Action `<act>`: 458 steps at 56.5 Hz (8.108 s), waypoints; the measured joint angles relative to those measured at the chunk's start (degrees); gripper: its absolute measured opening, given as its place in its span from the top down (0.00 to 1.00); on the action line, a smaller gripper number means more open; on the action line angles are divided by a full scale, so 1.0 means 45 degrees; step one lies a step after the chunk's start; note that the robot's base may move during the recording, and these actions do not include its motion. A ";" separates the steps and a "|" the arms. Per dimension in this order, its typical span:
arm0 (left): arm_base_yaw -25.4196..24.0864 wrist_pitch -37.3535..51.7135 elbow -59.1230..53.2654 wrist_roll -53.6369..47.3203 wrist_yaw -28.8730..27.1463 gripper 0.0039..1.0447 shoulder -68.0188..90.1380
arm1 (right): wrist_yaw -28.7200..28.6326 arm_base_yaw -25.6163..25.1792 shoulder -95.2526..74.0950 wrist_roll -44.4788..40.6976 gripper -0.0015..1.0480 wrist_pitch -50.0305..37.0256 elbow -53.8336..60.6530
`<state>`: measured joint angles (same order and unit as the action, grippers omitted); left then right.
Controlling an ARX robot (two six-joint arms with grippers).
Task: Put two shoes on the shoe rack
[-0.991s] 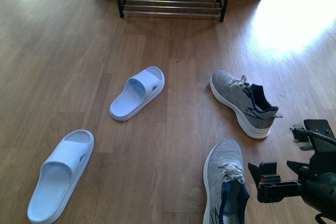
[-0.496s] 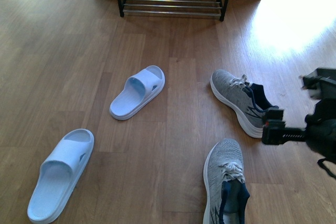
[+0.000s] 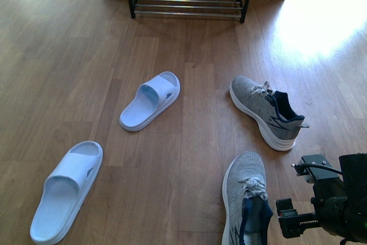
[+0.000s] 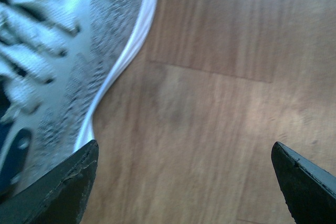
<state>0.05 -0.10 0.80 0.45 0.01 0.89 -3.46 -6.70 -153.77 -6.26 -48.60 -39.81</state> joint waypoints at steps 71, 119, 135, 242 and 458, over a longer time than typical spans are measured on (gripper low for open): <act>0.0000 0.0000 0.0000 0.0000 0.0000 0.09 0.0000 | -0.1321 0.0709 -0.1015 0.1685 0.09 -0.0257 -0.0228; 0.0000 0.0000 0.0000 0.0000 0.0000 0.09 0.0000 | -0.2463 0.0816 -0.1540 0.1807 0.99 -0.1146 -0.0136; 0.0000 0.0000 0.0000 -0.0005 0.0000 0.09 0.0000 | -0.2448 0.0903 -0.0631 0.2147 0.99 -0.2103 0.0918; 0.0005 0.0000 0.0000 0.0000 -0.0005 0.09 0.0000 | -0.3104 -0.5367 1.5305 0.3546 0.99 -0.1443 0.7417; 0.6445 0.3531 1.3430 0.0792 -0.1054 0.09 3.2790 | -0.3089 -0.5416 1.5310 0.3560 0.99 -0.1486 0.7402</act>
<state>29.06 15.79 61.23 4.01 -4.73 148.44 -17.37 -31.07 -84.88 9.76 -55.29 -6.50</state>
